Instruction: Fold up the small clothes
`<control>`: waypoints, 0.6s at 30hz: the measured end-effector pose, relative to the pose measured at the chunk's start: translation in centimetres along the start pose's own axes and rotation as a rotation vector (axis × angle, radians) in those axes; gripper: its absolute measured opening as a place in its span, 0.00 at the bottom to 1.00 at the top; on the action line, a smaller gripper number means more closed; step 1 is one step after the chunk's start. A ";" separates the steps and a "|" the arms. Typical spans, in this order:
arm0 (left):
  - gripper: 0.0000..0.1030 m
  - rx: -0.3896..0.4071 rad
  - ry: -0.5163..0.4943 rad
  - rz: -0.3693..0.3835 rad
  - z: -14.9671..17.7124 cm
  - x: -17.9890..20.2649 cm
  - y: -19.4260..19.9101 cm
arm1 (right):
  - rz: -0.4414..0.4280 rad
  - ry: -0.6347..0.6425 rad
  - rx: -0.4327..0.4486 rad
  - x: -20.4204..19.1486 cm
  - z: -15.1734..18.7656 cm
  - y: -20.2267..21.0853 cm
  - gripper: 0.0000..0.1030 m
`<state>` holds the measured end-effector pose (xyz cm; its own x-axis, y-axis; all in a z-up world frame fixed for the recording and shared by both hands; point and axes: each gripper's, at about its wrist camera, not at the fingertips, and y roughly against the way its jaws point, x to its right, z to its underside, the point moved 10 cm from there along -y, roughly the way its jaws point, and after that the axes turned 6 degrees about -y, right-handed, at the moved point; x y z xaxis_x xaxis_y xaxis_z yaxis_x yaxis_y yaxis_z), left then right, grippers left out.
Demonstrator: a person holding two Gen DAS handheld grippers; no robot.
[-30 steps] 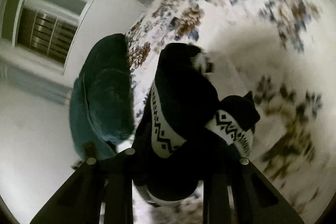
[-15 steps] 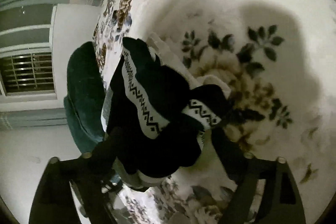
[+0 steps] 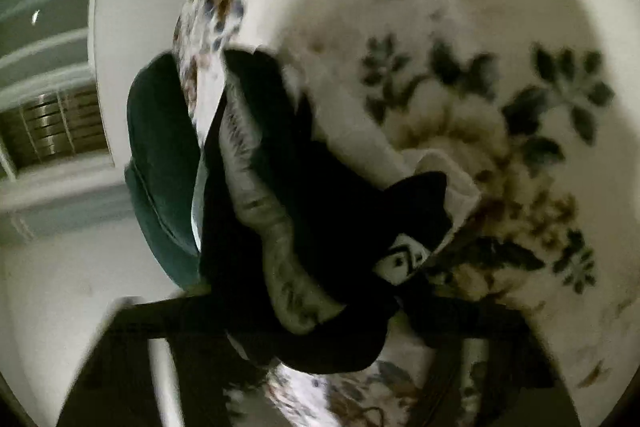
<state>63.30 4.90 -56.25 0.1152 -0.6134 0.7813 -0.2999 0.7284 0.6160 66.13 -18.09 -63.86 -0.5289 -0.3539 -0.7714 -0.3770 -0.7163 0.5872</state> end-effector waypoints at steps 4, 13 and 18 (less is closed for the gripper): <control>0.19 0.048 -0.078 -0.040 -4.2 1.3 2.2 | -0.074 0.009 0.037 -2.2 1.0 0.4 0.26; 0.54 -0.066 -0.264 -0.332 -2.1 -2.6 0.5 | 0.130 0.104 0.089 -0.1 2.1 -0.3 0.51; 0.75 0.016 -0.284 -0.442 -2.6 -2.6 2.6 | 0.024 -0.035 0.100 2.4 2.6 2.4 0.67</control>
<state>64.69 9.22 -56.44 -0.0264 -0.9213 0.3881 -0.2955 0.3781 0.8773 61.94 -19.05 -63.68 -0.5641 -0.3480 -0.7488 -0.4371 -0.6435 0.6283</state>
